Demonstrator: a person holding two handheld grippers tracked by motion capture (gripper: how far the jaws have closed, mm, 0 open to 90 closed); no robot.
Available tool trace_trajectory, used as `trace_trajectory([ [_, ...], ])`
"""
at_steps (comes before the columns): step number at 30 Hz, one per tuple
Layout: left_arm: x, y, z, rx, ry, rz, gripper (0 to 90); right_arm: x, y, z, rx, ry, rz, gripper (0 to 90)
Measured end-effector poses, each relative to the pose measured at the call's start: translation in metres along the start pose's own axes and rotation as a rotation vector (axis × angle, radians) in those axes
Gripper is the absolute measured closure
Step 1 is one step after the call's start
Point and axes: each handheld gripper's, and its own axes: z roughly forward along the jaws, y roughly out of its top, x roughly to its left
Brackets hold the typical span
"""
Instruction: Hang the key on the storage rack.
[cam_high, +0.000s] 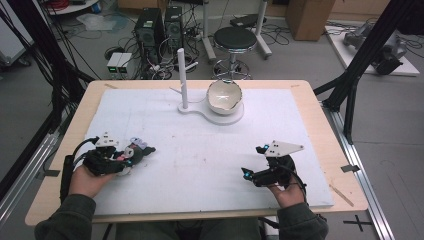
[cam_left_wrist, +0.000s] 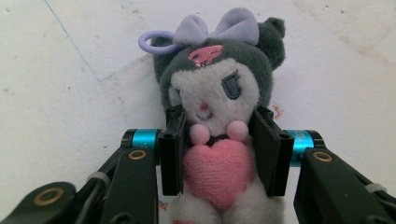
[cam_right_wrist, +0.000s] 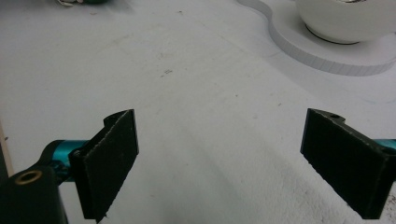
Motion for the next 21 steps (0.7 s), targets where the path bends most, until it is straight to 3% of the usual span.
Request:
trace_trajectory([
  [8,-0.001,0.002,-0.007,-0.035,-0.013,-0.006,59.1,0.0,0.0,0.0,0.0,-0.001,-0.002,10.3],
  [21,-0.008,0.012,-0.027,-0.104,-0.042,0.027,59.1,0.0,0.0,0.0,0.0,-0.004,-0.001,10.3],
])
